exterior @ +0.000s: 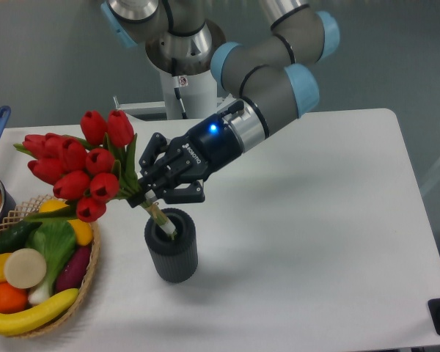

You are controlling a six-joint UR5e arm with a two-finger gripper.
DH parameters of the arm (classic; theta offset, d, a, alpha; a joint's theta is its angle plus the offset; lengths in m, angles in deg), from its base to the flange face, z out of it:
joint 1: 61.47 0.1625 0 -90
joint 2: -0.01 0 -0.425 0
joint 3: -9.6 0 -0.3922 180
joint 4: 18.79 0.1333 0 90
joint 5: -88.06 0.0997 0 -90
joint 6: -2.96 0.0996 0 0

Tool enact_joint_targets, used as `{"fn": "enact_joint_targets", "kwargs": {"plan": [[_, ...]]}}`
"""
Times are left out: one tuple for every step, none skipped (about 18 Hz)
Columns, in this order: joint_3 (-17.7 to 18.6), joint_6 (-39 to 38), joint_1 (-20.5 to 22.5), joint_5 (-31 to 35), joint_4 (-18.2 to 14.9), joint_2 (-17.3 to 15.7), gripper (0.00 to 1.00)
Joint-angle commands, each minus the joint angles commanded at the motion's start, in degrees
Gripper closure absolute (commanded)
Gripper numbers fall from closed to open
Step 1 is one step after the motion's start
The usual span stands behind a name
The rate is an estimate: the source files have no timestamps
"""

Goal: Insert the flowers into the vase
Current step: 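Push the tulip stems down into the vase, straightening the bunch upright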

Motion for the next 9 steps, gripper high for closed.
{"fn": "enact_joint_targets", "kwargs": {"plan": [[0.7, 0.0, 0.1, 0.0, 0.0, -0.1, 0.78], [1.3, 0.1, 0.2, 0.0, 0.0, -0.1, 0.78], [1.8, 0.1, 0.3, 0.0, 0.0, -0.2, 0.78], [1.9, -0.1, 0.4, 0.0, 0.0, -0.3, 0.78], [2.0, -0.3, 0.5, 0.0, 0.0, -0.4, 0.78], [2.2, -0.4, 0.5, 0.0, -0.1, -0.7, 0.78], [2.8, -0.4, 0.7, -0.1, 0.0, -0.9, 0.78], [3.0, -0.4, 0.7, -0.1, 0.0, -1.0, 0.78], [3.2, -0.4, 0.7, -0.2, 0.0, -1.0, 0.78]]}}
